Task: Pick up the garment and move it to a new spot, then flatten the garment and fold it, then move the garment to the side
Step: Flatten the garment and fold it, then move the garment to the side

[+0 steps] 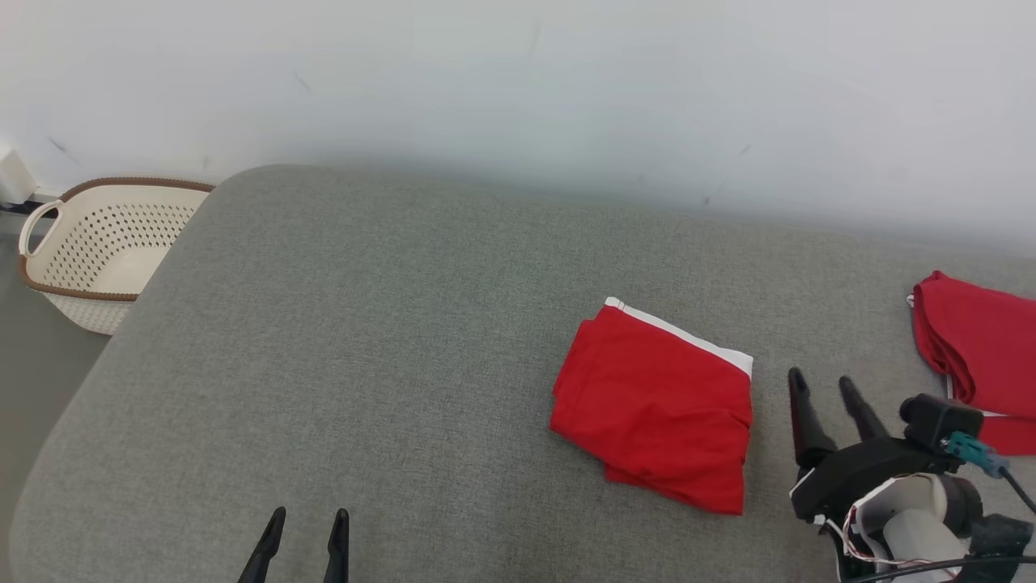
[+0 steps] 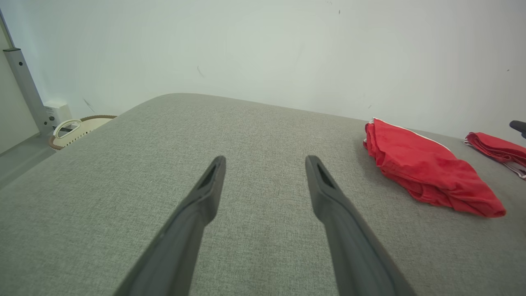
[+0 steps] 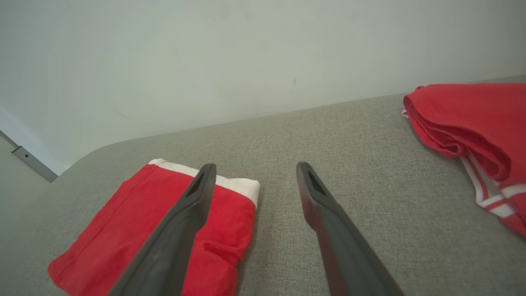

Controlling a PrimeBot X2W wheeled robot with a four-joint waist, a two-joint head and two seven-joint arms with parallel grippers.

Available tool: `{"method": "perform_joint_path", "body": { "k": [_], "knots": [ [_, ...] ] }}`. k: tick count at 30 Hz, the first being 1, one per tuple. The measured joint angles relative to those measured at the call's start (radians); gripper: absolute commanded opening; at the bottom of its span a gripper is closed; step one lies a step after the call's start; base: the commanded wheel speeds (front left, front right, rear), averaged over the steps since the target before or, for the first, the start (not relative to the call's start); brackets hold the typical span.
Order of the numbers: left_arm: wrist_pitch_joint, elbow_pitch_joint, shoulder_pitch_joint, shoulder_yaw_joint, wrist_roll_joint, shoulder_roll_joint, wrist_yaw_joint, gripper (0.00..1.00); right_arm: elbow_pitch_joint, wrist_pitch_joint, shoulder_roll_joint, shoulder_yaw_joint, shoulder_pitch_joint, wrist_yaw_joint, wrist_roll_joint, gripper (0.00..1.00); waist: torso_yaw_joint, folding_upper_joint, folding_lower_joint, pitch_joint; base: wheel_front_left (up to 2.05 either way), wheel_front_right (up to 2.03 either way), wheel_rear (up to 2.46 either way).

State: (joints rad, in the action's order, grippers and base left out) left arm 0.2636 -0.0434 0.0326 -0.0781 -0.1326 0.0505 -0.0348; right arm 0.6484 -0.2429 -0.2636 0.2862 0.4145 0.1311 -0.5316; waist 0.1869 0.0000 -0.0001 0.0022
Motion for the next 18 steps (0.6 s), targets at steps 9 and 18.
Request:
{"method": "perform_joint_path", "body": {
  "k": [9,18],
  "knots": [
    [0.0,0.002,0.0,0.001,0.002,0.0,-0.005,1.0,0.105,0.078,0.03,0.047,0.013,0.0,-0.072,1.0,0.019,0.0,0.0001,-0.002,0.0,0.0,0.0],
    [0.0,0.0,0.0,-0.003,0.001,0.0,-0.005,1.0,0.268,0.119,0.058,0.089,0.06,0.0,-0.122,1.0,0.059,0.0001,0.0002,0.007,0.0,0.0,0.0]
  ]
}}
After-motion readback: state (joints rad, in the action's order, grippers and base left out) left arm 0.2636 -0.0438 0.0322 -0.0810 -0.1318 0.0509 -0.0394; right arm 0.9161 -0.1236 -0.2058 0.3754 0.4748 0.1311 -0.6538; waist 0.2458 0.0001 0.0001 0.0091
